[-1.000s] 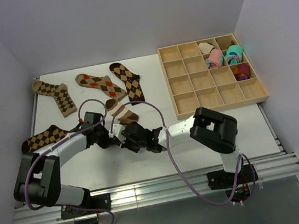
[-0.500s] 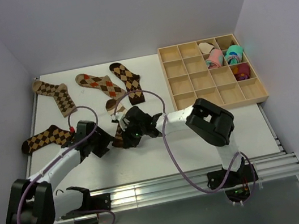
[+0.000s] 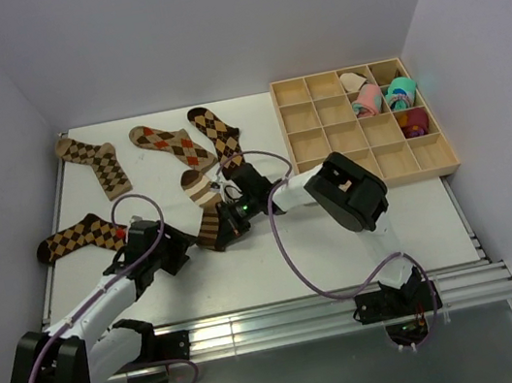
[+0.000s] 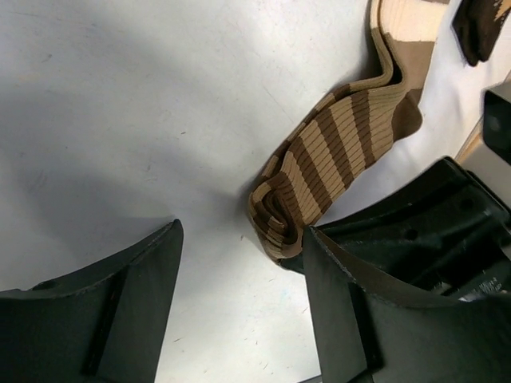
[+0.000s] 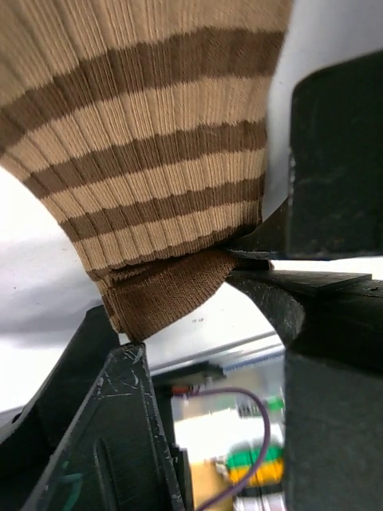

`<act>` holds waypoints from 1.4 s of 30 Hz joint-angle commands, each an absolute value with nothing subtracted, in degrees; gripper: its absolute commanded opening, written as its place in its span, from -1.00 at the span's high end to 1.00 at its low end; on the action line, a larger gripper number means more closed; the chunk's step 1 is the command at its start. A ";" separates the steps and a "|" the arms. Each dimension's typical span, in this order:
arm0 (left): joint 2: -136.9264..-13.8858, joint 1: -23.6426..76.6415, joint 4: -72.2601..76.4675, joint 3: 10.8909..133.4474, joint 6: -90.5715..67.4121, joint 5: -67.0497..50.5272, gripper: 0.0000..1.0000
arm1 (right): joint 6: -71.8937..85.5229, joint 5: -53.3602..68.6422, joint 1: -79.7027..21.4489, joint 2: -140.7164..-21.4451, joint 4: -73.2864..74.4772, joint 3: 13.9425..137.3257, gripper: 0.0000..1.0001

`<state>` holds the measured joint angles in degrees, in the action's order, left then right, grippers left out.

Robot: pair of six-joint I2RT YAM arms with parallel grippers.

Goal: Roll the socks
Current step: Roll the sock at the center of the board.

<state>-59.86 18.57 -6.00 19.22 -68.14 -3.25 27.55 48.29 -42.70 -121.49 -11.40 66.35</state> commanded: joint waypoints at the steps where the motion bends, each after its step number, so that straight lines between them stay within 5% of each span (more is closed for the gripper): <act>1: -60.55 18.90 -0.97 18.90 -68.12 -4.31 -0.32 | 30.41 49.48 -42.19 -124.63 -7.75 68.02 1.00; 18: -57.49 20.83 7.91 13.19 -67.24 -4.22 -0.01 | 32.34 50.19 -40.78 -127.00 -5.63 69.96 1.00; 25: -48.97 20.92 10.98 9.32 -66.54 -2.20 -0.04 | 32.52 50.19 -40.69 -127.00 -5.63 69.96 1.00; 31: -52.19 20.92 11.69 8.79 -66.27 -3.07 0.38 | 32.69 50.18 -40.69 -126.83 -5.36 70.22 1.00; 42: -57.21 20.92 13.36 10.11 -64.34 -3.16 0.39 | 32.52 50.18 -40.69 -127.09 -4.92 70.75 1.00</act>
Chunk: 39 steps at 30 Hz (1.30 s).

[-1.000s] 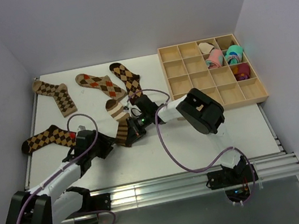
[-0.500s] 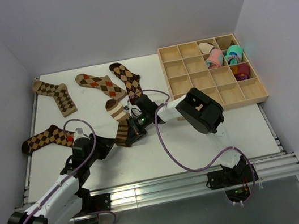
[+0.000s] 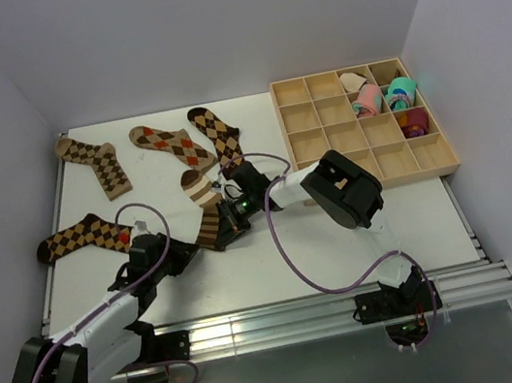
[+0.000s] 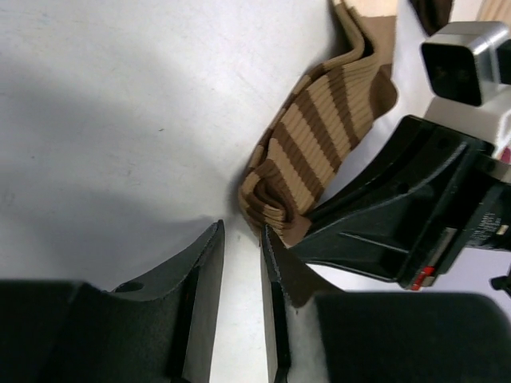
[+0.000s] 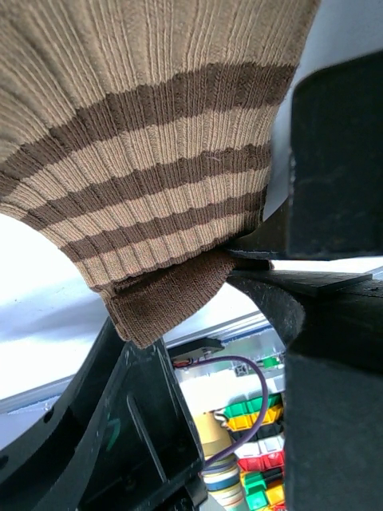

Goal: Roll the socks
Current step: Roll the sock at the center of the board.

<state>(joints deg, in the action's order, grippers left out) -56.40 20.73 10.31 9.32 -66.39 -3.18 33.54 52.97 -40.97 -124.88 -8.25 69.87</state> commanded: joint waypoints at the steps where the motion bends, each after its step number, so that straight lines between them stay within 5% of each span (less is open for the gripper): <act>1: -57.65 21.00 13.79 10.11 -64.25 -3.16 0.38 | 32.61 50.10 -40.78 -127.09 -4.92 70.75 1.00; 28: -58.19 20.92 18.90 10.64 -62.05 -5.27 -0.09 | 32.26 50.36 -40.69 -127.71 -4.22 71.28 1.00; 39: -60.12 20.92 19.16 10.72 -61.96 -5.10 -0.10 | 32.26 50.19 -40.61 -127.62 -4.04 71.28 1.00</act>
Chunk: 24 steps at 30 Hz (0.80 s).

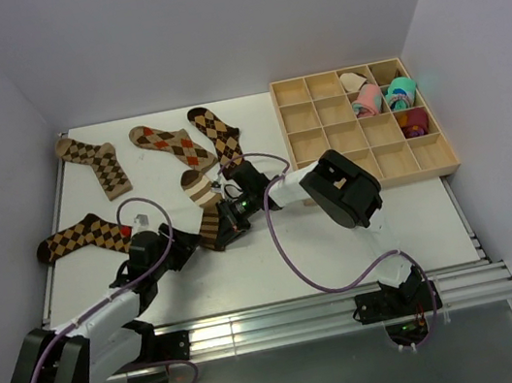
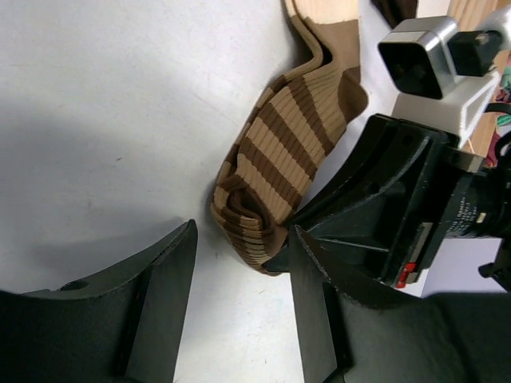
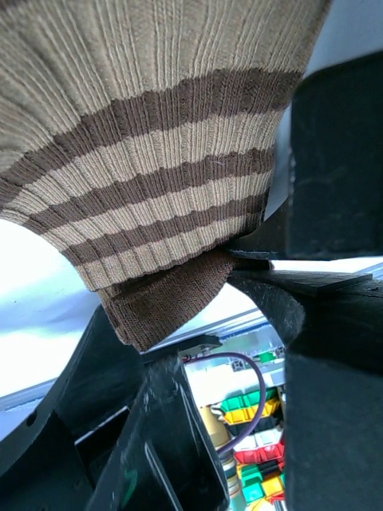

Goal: Roll the socks
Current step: Roll the sock at the center of the board.

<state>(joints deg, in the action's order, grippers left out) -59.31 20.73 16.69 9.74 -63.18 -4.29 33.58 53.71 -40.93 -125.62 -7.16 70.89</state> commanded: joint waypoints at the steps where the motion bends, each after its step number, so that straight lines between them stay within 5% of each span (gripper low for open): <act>1: -60.20 20.92 19.25 10.64 -62.14 -5.18 -0.09 | 32.26 50.19 -40.61 -127.62 -4.04 71.19 1.00; 18: -67.94 20.92 18.55 13.01 -63.28 -3.16 -0.07 | 30.06 48.69 -40.61 -127.88 -0.88 72.07 1.00; 24: -68.82 20.92 13.46 14.33 -63.89 -2.29 0.15 | 29.18 47.73 -40.78 -127.79 -0.44 72.33 1.00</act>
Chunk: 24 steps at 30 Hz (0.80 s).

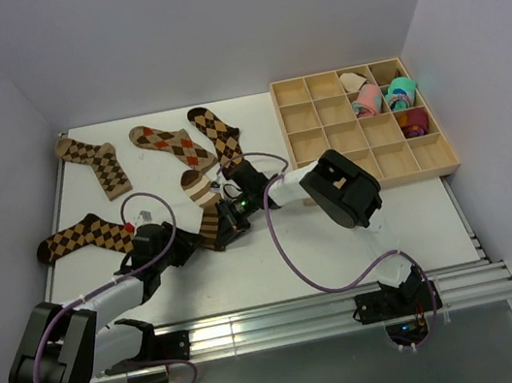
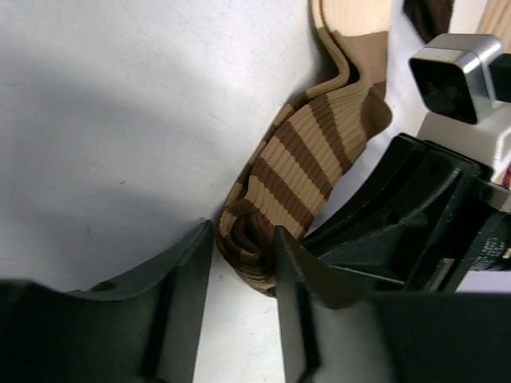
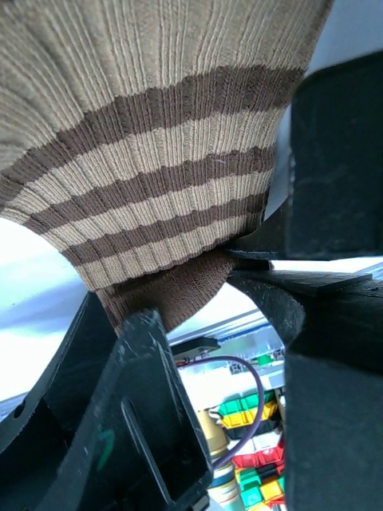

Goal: Roll the socks
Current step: Roll the sock at the center of the board.

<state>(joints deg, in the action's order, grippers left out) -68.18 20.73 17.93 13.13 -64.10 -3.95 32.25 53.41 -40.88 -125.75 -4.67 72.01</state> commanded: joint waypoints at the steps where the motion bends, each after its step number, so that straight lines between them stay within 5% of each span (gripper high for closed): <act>1: -68.82 20.92 12.58 14.67 -63.90 -1.76 0.19 | 29.01 47.46 -40.69 -127.71 0.78 72.33 1.00; 9: -71.62 20.92 4.15 18.71 -63.28 -2.99 0.97 | 24.35 41.59 -41.39 -124.55 2.20 71.64 0.92; 18: -78.92 21.00 -11.94 31.89 -56.96 -3.16 0.99 | 17.58 26.47 -44.38 -109.35 -4.38 61.98 0.35; 24: -83.93 20.92 -16.17 36.47 -54.32 -5.36 0.99 | 13.80 18.55 -46.58 -101.61 -10.98 56.43 0.32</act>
